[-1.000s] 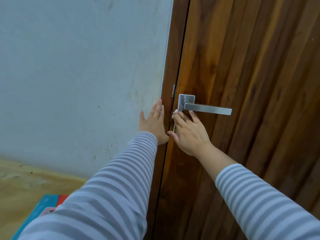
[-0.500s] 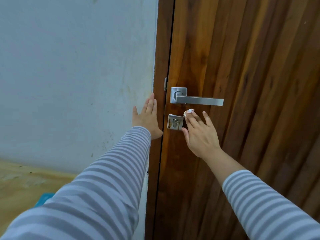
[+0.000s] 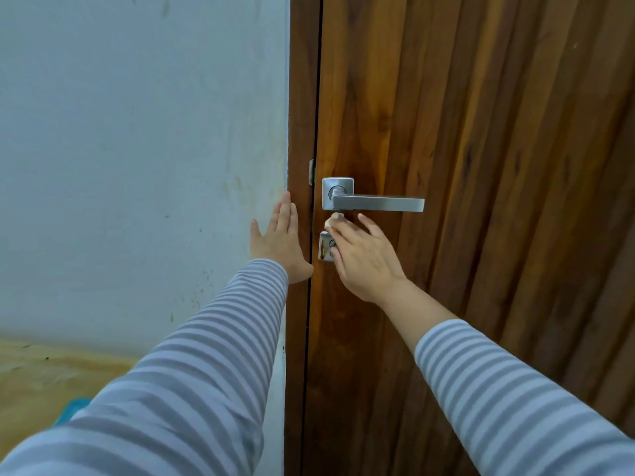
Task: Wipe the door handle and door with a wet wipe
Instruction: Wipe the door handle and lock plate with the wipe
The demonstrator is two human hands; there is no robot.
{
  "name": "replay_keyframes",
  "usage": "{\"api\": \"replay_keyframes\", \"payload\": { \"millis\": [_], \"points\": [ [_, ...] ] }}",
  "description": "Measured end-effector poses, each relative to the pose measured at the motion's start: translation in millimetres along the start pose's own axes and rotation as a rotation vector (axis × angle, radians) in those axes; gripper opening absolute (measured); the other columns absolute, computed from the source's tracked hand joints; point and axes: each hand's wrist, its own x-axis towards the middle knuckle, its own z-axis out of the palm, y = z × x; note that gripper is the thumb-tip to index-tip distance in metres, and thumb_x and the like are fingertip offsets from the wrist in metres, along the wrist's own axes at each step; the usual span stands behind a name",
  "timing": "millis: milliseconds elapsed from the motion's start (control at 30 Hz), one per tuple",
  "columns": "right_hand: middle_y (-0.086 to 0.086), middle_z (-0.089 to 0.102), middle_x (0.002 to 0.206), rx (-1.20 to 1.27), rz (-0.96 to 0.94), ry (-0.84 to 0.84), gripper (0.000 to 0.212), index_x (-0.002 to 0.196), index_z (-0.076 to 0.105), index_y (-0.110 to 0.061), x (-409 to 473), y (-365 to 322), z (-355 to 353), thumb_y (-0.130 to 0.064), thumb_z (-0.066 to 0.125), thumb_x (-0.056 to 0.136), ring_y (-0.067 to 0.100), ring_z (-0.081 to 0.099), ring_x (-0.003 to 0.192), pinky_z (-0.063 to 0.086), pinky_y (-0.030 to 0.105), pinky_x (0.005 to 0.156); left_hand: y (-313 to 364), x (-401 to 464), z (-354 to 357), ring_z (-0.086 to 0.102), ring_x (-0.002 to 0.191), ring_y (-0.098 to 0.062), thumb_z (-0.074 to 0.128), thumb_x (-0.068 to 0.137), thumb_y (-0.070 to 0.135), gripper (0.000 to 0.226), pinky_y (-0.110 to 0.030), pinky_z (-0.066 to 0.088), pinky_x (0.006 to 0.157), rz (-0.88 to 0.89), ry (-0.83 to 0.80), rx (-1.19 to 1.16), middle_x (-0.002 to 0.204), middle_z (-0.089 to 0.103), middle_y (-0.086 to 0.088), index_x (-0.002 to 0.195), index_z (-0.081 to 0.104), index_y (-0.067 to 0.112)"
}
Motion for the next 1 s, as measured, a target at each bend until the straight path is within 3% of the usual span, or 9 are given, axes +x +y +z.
{"api": "replay_keyframes", "payload": {
  "millis": [167, 333, 767, 1000],
  "points": [
    [0.003, 0.033, 0.153, -0.026, 0.038, -0.028, 0.064, 0.146, 0.03, -0.011, 9.2, -0.2, 9.1, -0.05, 0.016, 0.098, 0.018, 0.022, 0.144, 0.006, 0.043, 0.117, -1.0, 1.6, 1.9, -0.023, 0.147, -0.018, 0.056, 0.085, 0.043, 0.108, -0.054, 0.003, 0.12, 0.001, 0.017, -0.005, 0.153, -0.041, -0.004, 0.151, -0.023, 0.01],
    [0.004, 0.033, 0.153, -0.025, 0.11, -0.005, 0.068, 0.145, 0.031, -0.01, 3.4, -2.4, 15.2, -0.052, 0.01, 0.096, 0.018, 0.022, 0.144, 0.002, 0.047, 0.118, -2.2, 0.2, -0.4, -0.024, 0.147, -0.017, 0.056, 0.085, 0.043, 0.107, -0.054, 0.002, 0.12, 0.009, 0.006, 0.006, 0.153, -0.041, -0.003, 0.151, -0.023, 0.011],
    [0.007, 0.038, 0.15, -0.031, 0.225, 0.026, 0.063, 0.143, 0.037, -0.009, -6.7, 4.9, 19.5, -0.047, 0.016, 0.098, 0.021, 0.025, 0.144, 0.003, 0.048, 0.117, -1.4, -1.5, -1.3, -0.024, 0.147, -0.018, 0.057, 0.084, 0.038, 0.108, -0.055, 0.002, 0.12, 0.001, 0.003, -0.003, 0.154, -0.04, -0.003, 0.151, -0.023, 0.012],
    [0.01, 0.043, 0.146, 0.028, 0.326, 0.082, 0.047, 0.138, 0.046, -0.007, -14.5, 6.1, 25.5, -0.032, 0.031, 0.1, 0.024, 0.032, 0.141, 0.011, 0.046, 0.117, -0.8, 1.3, 2.0, -0.024, 0.147, -0.019, 0.058, 0.084, 0.039, 0.109, -0.055, 0.003, 0.12, -0.006, 0.008, -0.001, 0.154, -0.04, -0.004, 0.151, -0.023, 0.012]
  ]
}}
